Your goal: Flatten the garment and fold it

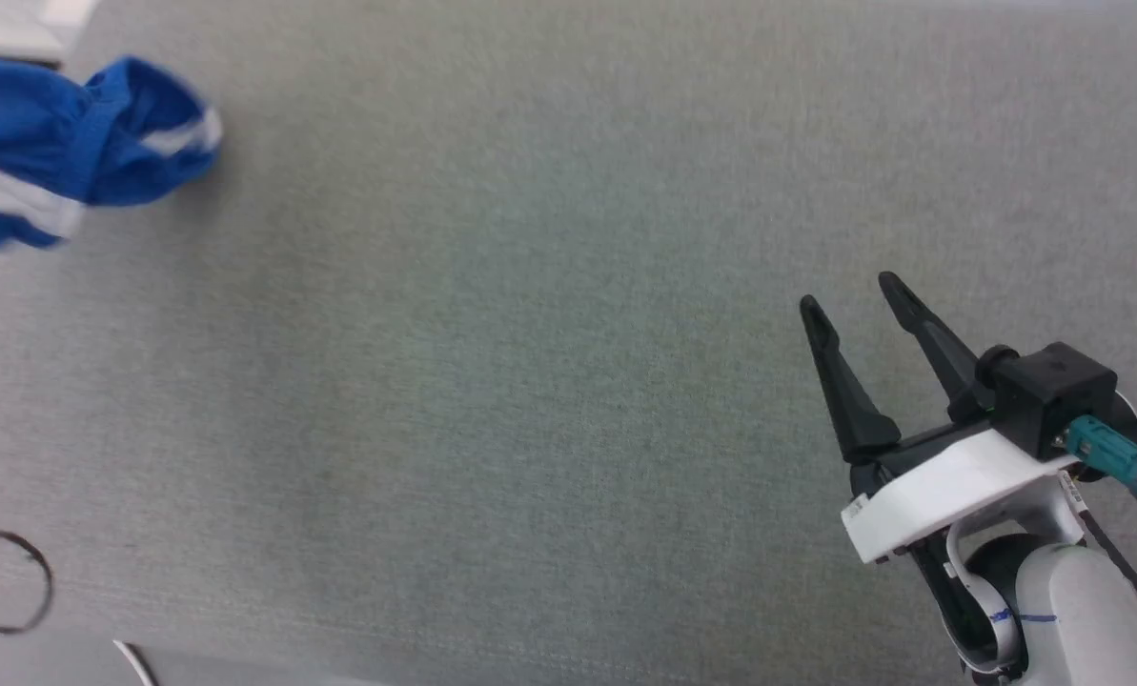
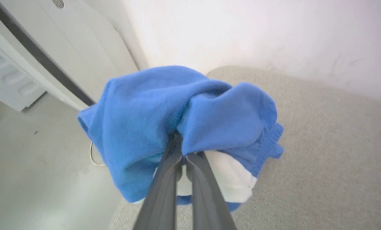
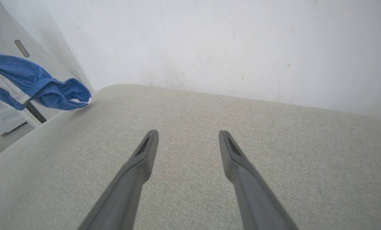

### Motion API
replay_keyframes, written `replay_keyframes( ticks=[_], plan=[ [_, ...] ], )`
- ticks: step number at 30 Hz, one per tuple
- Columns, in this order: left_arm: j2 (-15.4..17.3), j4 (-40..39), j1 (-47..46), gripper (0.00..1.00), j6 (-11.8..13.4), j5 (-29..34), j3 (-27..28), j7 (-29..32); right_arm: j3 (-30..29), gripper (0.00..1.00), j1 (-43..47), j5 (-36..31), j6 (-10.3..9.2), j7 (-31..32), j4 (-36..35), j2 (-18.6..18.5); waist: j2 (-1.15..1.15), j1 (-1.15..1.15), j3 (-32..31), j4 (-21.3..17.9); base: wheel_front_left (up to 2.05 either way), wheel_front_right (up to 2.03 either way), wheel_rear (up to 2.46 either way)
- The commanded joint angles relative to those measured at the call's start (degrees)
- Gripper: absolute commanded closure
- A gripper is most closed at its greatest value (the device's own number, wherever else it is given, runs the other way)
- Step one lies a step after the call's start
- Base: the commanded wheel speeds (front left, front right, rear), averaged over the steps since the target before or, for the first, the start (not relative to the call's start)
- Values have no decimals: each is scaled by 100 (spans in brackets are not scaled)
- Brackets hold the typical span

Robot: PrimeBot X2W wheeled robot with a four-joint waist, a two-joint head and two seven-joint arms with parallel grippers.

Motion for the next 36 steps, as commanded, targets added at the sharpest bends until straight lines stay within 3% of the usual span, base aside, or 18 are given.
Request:
replay_keyframes(
  ticks=[1,6,11,18,29,36],
  plan=[
    [22,-50,-114,100,-22,53,-35,-185,-34,0,13,36,-6,-37,33,28,0,0,-413,144,0,0,0],
    [-151,-266,-340,100,-154,116,-173,-1117,-210,0,68,44,-6,-107,143,99,0,0,-739,124,0,0,0],
    [-435,-554,-425,100,-237,109,-348,-1567,-343,0,132,43,-6,-103,136,127,0,0,-979,-72,0,0,0],
    [-1103,-1395,-107,100,-176,-67,-628,-1480,-412,0,247,188,-6,-79,52,133,0,0,-1062,-653,0,0,0],
    [-2296,-3218,1331,100,331,-160,-1398,-976,-597,0,557,198,-6,-48,-58,134,0,0,-969,-1511,0,0,0],
    [-2606,-3325,2769,100,541,-188,-1904,-1032,-516,0,619,260,-6,-70,-67,134,0,0,-834,-1747,0,0,0]
  ],
)
